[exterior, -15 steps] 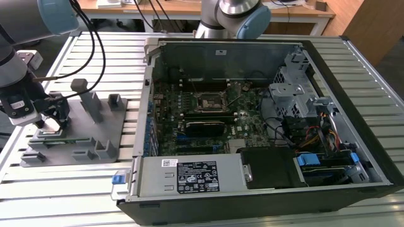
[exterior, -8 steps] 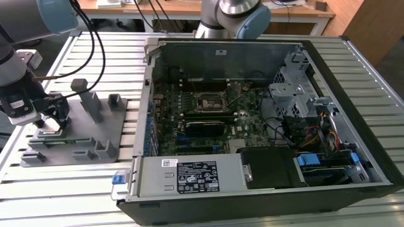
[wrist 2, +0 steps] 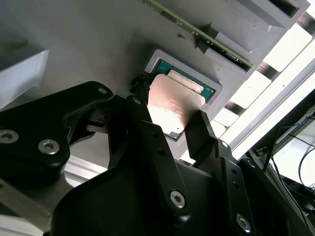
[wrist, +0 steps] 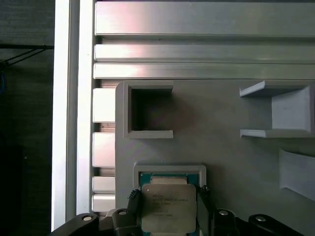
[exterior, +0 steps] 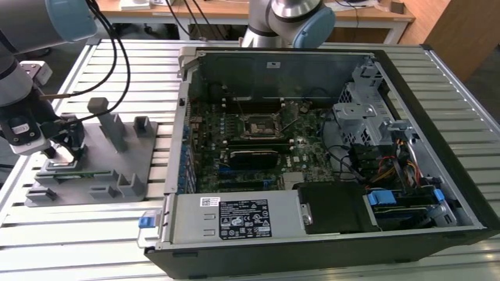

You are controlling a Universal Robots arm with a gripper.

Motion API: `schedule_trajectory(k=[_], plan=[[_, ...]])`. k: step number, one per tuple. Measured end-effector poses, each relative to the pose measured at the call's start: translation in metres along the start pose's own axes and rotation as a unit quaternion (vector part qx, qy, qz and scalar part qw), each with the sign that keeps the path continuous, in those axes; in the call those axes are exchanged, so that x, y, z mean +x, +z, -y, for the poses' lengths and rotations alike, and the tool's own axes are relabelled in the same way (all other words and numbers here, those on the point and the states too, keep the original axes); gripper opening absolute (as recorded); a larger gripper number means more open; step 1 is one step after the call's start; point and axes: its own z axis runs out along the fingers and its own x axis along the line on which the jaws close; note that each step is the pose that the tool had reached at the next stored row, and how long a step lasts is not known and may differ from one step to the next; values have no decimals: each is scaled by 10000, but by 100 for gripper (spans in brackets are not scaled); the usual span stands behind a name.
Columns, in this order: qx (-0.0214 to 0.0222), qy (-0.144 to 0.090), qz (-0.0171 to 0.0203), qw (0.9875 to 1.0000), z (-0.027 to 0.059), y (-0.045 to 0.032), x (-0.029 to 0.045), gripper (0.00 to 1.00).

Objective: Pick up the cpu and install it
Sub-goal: 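Pick up the cpu and move it towards the insertion slot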

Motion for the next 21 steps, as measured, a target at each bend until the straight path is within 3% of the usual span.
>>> schedule_trajectory(k=[15,21], plan=[[0,0,1,10000,-5,-185,2,54],[-1,0,2,10000,-6,-219,2,54]])
